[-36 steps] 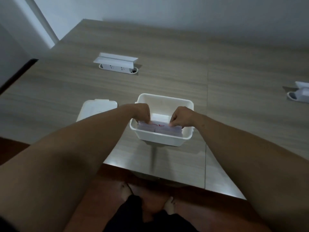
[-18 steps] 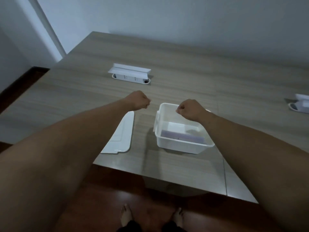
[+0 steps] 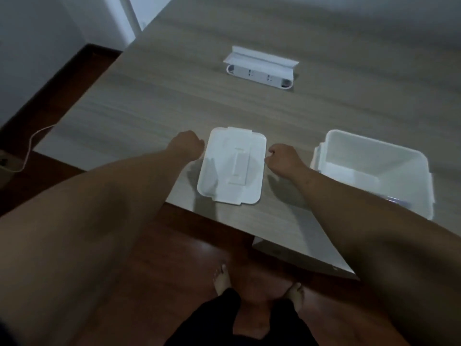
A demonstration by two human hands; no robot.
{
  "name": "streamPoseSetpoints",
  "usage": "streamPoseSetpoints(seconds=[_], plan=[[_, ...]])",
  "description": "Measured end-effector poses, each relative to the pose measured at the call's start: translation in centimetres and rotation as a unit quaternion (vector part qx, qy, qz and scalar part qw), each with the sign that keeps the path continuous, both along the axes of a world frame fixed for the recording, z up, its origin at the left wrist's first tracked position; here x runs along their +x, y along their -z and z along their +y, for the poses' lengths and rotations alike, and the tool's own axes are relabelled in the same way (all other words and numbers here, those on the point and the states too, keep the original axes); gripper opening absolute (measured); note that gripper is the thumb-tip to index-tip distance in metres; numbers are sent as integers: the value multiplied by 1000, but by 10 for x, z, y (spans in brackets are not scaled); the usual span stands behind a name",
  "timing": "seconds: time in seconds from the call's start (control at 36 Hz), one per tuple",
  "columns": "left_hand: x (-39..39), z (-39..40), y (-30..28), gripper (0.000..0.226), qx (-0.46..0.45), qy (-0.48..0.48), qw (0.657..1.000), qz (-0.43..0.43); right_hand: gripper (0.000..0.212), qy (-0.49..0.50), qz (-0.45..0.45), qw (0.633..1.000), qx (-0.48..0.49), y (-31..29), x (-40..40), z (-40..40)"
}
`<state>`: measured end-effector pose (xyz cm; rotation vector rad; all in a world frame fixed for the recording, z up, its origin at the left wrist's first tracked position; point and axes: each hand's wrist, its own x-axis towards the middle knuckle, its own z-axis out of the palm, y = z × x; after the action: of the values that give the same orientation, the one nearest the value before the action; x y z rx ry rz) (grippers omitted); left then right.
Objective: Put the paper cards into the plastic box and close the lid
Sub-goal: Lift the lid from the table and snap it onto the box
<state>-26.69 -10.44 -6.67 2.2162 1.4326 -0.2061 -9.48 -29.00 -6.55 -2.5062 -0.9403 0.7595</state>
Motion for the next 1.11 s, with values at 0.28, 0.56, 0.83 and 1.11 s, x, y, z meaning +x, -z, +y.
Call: streamPoseSetpoints(seconds=[0.28, 0.56, 0.83, 1.11], plan=[[-18, -13, 72, 37, -52, -45, 997, 24, 28, 259, 211, 942, 13, 63, -36, 23], [-4, 3, 52, 17, -53, -64, 995, -56, 31, 356, 258, 896, 58, 40, -10, 30], [74, 2, -53, 26, 71, 141, 969, -190, 8, 411, 279, 836, 233, -63, 64, -1], [166, -93, -121, 62, 221, 499, 824, -151, 28, 459, 275, 772, 342, -137, 139, -90]])
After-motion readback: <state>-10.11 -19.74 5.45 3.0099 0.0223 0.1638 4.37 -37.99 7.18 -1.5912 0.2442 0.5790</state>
